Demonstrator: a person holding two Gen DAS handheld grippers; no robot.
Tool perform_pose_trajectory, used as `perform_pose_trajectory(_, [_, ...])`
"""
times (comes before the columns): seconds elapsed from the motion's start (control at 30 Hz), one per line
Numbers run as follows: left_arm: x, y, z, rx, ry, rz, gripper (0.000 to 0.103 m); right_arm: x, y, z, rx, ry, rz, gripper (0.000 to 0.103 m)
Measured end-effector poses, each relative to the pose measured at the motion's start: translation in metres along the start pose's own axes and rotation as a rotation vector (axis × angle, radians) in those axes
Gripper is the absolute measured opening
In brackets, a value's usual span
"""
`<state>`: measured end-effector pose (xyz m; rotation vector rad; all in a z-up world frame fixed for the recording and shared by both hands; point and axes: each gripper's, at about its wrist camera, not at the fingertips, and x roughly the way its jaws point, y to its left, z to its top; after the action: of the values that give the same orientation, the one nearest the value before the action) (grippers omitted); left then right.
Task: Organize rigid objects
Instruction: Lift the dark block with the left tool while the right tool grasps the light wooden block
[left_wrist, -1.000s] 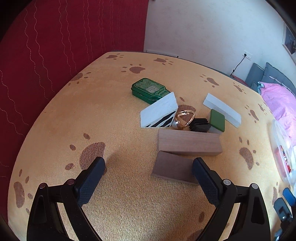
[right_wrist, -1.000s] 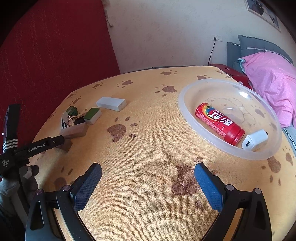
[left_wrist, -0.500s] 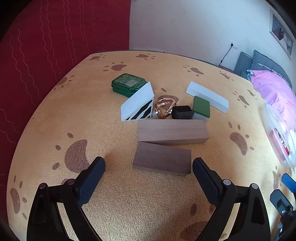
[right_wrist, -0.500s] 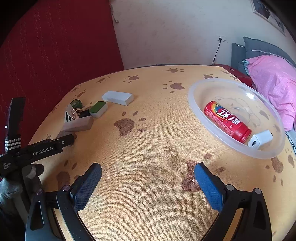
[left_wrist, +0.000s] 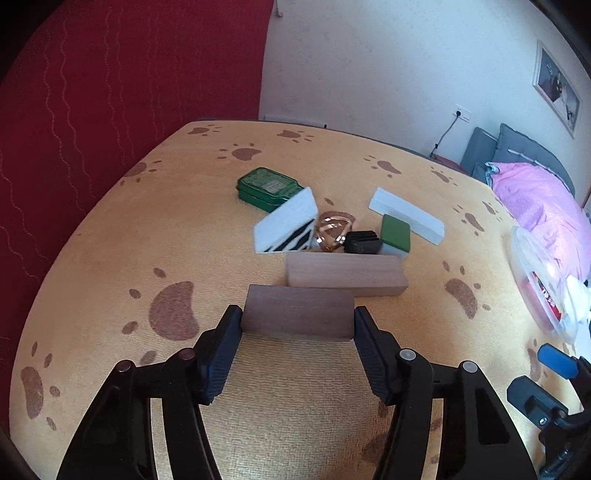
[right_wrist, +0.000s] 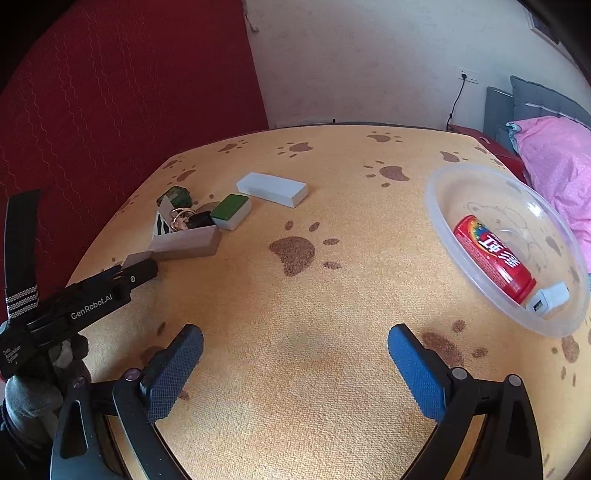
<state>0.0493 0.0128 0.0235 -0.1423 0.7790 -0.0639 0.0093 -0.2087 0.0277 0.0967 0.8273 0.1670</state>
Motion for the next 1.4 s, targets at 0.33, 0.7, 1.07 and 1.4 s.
perform_pose_trajectory(0.33, [-0.027,0.057,-0.008,-0.116,-0.115,0.208,0.061,0.039,0.052,0.034,-0.057,0.056,0.068,0.102])
perform_pose_trajectory(0.7, [-0.026,0.073,-0.014,-0.19,-0.114,0.226,0.061,0.084,0.103,0.061,-0.106,0.065,0.078,0.102])
perform_pose_trajectory(1.07, [-0.026,0.08,-0.016,-0.232,-0.1,0.227,0.061,0.109,0.118,0.066,-0.116,0.086,0.044,0.103])
perform_pose_trajectory(1.4, [-0.024,0.083,-0.016,-0.241,-0.088,0.226,0.061,0.113,0.121,0.068,-0.118,0.091,0.046,0.103])
